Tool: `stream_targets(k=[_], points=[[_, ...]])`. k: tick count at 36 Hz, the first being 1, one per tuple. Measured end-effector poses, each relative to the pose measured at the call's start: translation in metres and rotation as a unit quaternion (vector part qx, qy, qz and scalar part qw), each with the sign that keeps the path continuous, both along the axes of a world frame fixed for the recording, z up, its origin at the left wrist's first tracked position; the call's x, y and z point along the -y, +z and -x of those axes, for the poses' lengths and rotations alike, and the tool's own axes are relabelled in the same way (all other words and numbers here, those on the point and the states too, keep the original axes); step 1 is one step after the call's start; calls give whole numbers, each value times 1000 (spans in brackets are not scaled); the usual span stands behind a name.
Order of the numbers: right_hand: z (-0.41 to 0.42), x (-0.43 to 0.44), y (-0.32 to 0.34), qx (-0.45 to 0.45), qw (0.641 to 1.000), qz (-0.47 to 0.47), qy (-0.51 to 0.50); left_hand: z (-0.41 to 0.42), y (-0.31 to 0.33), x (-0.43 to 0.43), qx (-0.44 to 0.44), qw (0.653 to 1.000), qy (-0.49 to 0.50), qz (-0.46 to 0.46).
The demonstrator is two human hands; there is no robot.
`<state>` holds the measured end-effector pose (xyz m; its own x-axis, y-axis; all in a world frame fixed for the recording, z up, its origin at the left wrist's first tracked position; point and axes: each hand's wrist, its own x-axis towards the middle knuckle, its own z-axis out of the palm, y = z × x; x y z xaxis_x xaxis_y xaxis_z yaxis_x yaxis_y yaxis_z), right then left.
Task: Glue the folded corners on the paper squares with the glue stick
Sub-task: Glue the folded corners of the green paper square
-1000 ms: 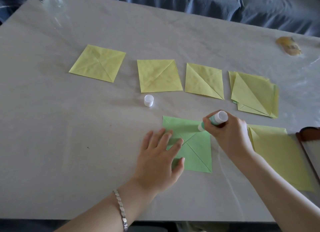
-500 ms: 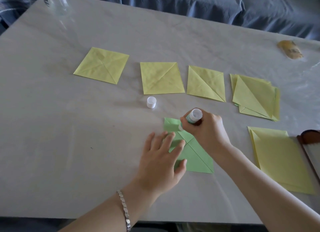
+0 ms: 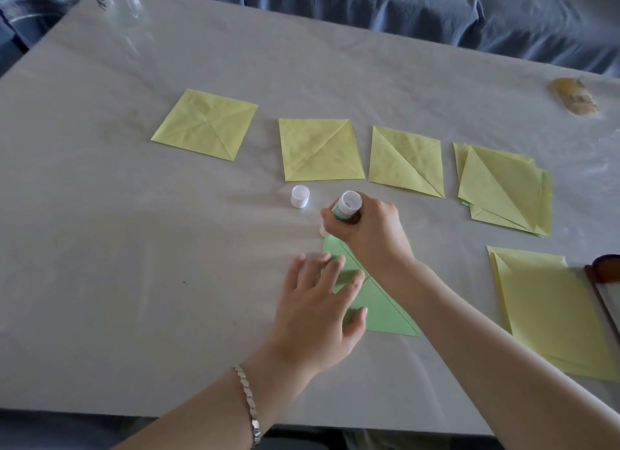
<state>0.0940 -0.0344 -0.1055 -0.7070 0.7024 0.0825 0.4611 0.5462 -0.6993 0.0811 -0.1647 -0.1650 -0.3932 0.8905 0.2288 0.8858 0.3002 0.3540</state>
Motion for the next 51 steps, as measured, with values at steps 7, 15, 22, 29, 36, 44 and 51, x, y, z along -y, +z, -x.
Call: stream_targets(k=[7,15,22,29,36,44,51], points=[[-23,-16,1,19,999,23,-41,-1,1,1,-2,1000,-1,-5],[-54,-32,2,25,996,21,-88,0,1,1,-2,1000,-1,-1],[-74,-45,4,40,992,7,-119,0,2,0,-10,1000,3,6],[-84,-45,5,48,991,7,-127,-1,2,1,-17,1000,-5,23],[-95,-36,10,63,992,26,-109,0,2,0,-17,999,-17,48],[-108,-26,13,57,993,45,-97,0,2,0,-21,997,-26,63],[-112,-20,23,13,993,31,-116,1,0,-5,-49,996,-65,30]])
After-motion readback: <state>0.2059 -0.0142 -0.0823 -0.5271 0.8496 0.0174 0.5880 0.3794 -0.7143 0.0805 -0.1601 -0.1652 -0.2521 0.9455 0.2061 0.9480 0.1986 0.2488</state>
